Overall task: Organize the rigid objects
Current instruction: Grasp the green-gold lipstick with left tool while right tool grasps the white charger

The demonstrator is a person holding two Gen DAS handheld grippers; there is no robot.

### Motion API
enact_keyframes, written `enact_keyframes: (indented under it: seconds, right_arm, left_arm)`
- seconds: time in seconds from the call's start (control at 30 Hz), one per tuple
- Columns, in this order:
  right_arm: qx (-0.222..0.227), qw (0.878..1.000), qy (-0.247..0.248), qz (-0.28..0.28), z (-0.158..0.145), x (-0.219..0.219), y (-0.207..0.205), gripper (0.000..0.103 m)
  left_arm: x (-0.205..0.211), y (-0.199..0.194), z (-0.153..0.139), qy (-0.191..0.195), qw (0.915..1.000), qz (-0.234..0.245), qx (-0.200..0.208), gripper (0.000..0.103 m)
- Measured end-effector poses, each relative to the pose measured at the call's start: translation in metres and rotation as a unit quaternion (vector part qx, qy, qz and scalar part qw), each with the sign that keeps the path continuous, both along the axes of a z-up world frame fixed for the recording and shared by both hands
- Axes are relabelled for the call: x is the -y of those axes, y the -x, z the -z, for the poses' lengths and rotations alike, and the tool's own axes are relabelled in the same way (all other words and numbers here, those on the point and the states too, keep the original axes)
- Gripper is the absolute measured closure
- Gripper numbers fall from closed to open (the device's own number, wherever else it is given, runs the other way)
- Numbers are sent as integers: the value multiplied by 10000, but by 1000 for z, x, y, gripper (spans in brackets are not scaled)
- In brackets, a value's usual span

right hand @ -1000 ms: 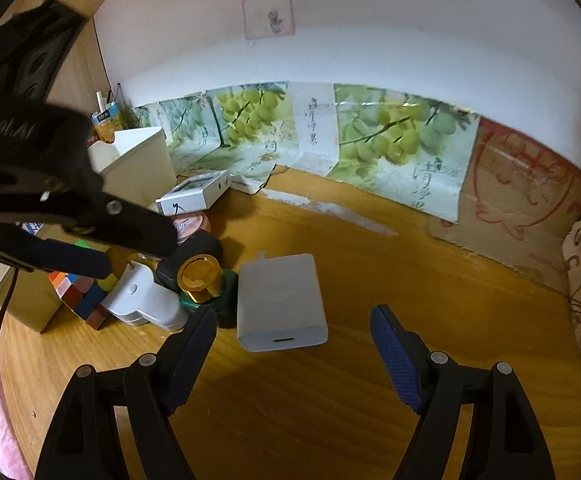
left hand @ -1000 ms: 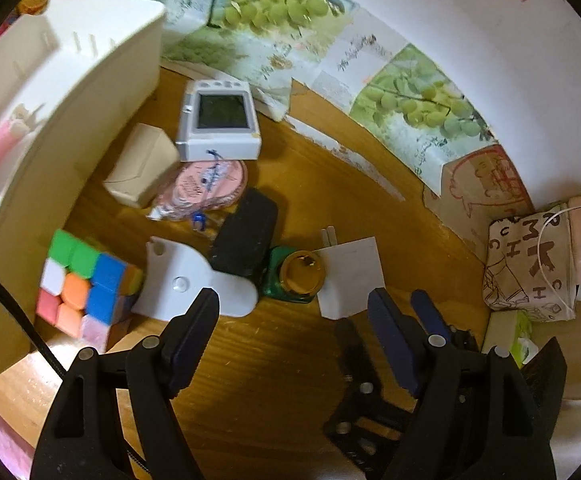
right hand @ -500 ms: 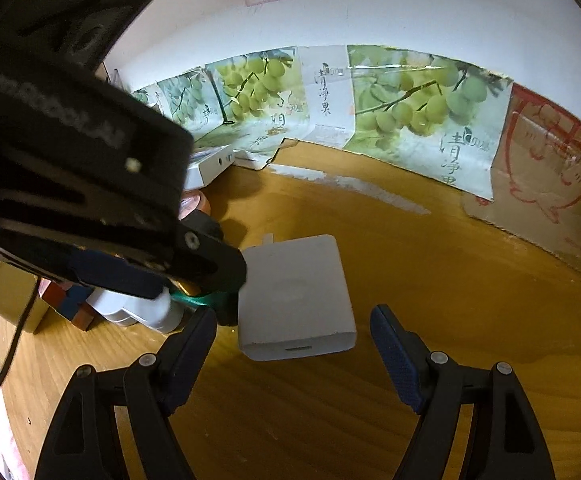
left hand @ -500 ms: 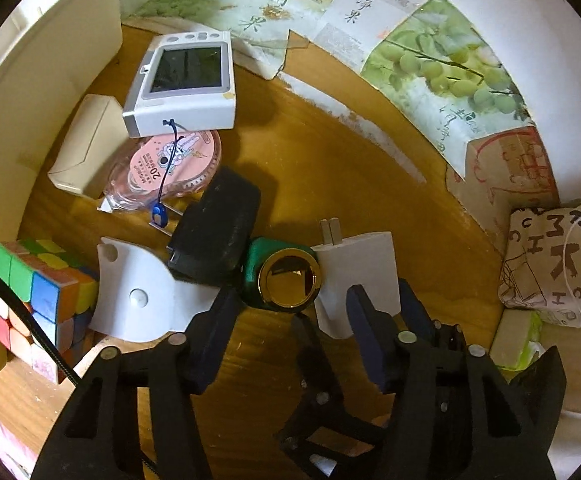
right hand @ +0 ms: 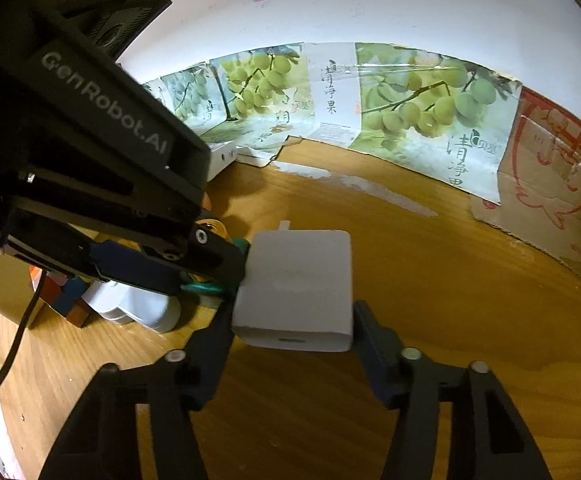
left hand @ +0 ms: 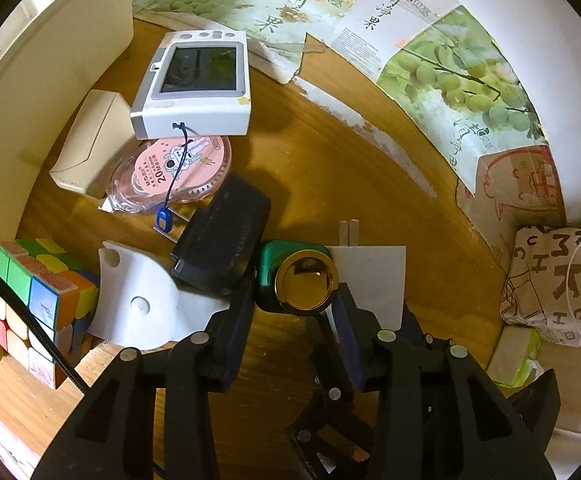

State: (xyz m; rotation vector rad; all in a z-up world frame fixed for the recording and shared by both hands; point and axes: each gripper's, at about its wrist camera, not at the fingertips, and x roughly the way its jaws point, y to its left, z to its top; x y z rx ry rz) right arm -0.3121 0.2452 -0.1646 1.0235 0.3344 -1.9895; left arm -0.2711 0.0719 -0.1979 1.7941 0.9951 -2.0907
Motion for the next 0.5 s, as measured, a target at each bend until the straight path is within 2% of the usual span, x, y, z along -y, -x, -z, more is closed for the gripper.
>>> enact_keyframes:
  seconds: [0.5]
  right_arm:
    - [95, 9995, -285, -63, -5, -2, -1, 45]
  left_arm:
    - [-1, 1, 1, -58, 9999, -7, 119, 60]
